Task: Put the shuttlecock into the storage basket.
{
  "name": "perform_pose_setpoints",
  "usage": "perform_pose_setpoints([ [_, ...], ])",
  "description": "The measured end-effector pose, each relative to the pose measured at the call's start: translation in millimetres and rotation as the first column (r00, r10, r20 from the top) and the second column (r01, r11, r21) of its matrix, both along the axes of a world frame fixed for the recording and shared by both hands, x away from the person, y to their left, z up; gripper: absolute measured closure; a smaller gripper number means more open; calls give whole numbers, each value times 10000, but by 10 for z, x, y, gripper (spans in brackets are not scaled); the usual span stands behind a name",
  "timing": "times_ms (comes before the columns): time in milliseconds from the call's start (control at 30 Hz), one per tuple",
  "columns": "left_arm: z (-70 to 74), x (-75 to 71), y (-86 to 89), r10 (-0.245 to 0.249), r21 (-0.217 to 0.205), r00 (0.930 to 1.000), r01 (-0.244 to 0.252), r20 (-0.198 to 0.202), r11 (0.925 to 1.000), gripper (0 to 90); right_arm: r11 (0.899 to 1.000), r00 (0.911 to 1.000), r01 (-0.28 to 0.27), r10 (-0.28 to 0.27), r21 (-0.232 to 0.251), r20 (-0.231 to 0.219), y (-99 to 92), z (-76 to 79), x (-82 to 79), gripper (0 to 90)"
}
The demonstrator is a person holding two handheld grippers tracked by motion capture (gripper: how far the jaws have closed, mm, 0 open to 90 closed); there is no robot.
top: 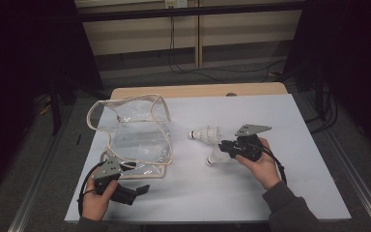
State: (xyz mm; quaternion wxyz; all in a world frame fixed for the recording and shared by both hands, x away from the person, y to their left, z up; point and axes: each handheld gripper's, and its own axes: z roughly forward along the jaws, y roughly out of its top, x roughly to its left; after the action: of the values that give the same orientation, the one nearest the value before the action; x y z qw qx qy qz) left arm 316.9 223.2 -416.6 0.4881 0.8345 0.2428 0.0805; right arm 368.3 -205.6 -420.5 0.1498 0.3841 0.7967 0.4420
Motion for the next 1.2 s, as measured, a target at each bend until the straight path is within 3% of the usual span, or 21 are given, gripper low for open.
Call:
perform_pose_setpoints([
  [333, 0, -1, 0, 1, 0, 10000, -1, -5, 10000, 54, 9994, 9994, 338, -338, -24, -34, -55, -9, 0, 732],
  [433, 0, 0, 0, 3, 2, 10000, -3, 1, 10000, 54, 9986, 9987, 513, -514, -103, -72, -74, -13, -5, 768],
  [567, 0, 1, 0, -2, 5, 10000, 2, 6, 10000, 54, 9993, 9991, 375, -376, -47, -193, -113, -39, -5, 895],
  [1200, 1, -3, 0, -2, 2, 10000, 2, -8, 10000, 54, 9989, 9987, 466, -468, -97, -223, -186, -115, -30, 900],
])
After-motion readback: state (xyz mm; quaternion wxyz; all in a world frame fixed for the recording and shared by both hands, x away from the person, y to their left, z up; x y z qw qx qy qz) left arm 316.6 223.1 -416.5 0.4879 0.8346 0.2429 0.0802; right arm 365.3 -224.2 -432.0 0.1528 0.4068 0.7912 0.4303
